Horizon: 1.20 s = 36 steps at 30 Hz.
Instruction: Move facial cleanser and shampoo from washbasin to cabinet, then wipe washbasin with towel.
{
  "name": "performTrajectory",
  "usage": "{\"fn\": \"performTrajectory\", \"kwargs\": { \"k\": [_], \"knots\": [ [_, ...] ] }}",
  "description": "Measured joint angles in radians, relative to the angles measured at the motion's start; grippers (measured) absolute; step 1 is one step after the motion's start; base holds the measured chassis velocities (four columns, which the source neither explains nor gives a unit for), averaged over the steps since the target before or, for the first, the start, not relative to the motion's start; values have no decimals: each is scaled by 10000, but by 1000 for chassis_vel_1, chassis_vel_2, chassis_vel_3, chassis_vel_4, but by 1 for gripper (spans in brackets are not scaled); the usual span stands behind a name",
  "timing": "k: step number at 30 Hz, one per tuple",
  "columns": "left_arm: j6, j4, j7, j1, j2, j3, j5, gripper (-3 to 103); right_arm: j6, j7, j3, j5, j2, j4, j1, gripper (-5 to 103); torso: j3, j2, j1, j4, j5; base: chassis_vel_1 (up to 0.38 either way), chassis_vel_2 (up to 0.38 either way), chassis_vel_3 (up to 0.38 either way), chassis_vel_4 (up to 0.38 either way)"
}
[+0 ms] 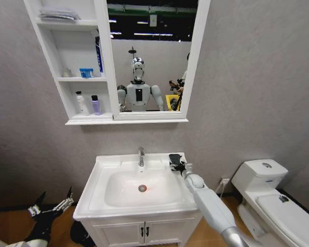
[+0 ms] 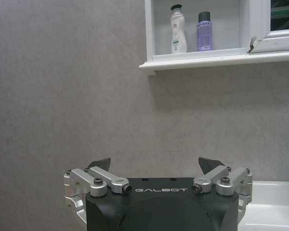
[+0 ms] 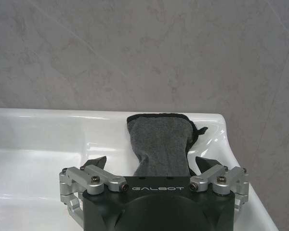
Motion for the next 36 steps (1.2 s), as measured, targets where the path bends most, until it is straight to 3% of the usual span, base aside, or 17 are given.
{"fn": "performTrajectory", "kwargs": {
  "k": [12,13,15,17,18,21,25,28,30,31,33,36],
  "knots": [
    [0,0,0,0,0,0,0,100,391,-296,-75,-359,-72,-791,381,100,0,1,0,0,1,0,0,0,0],
    [-1,0,0,0,0,0,0,100,470,-307,-94,-452,-11,-899,423,90,0,1,0,1,3,0,0,0,0],
    [0,0,0,0,0,0,0,100,489,-318,-94,-495,4,-929,434,90,0,1,0,1,2,0,0,0,0],
    [0,0,0,0,0,0,0,100,508,-342,-95,-522,23,-977,460,79,0,1,1,0,1,0,0,0,0],
    [0,0,0,0,0,0,0,100,508,-342,-95,-522,23,-977,460,79,0,1,1,0,1,0,0,0,0],
    [0,0,0,0,0,0,0,100,508,-334,-65,-504,15,-987,463,63,0,1,1,0,2,0,0,0,0],
    [0,1,0,0,0,0,0,100,508,-325,-1,-498,-4,-974,440,52,0,1,0,1,1,0,0,0,0],
    [0,0,0,0,0,0,0,100,460,-273,81,-410,-78,-789,332,36,0,2,0,0,2,0,0,0,0],
    [0,1,0,0,0,0,0,100,439,-237,90,-366,-93,-747,311,36,0,1,0,-1,1,0,0,0,0],
    [0,0,0,0,0,0,0,100,424,-194,125,-331,-102,-699,271,25,0,1,0,0,2,0,0,0,0],
    [0,0,0,0,0,0,0,100,424,-178,155,-327,-107,-659,235,25,0,1,0,0,2,0,0,0,0],
    [-1,0,0,0,0,0,0,100,412,-172,204,-286,-183,-333,29,9,0,1,0,0,1,0,0,0,0]
  ]
}}
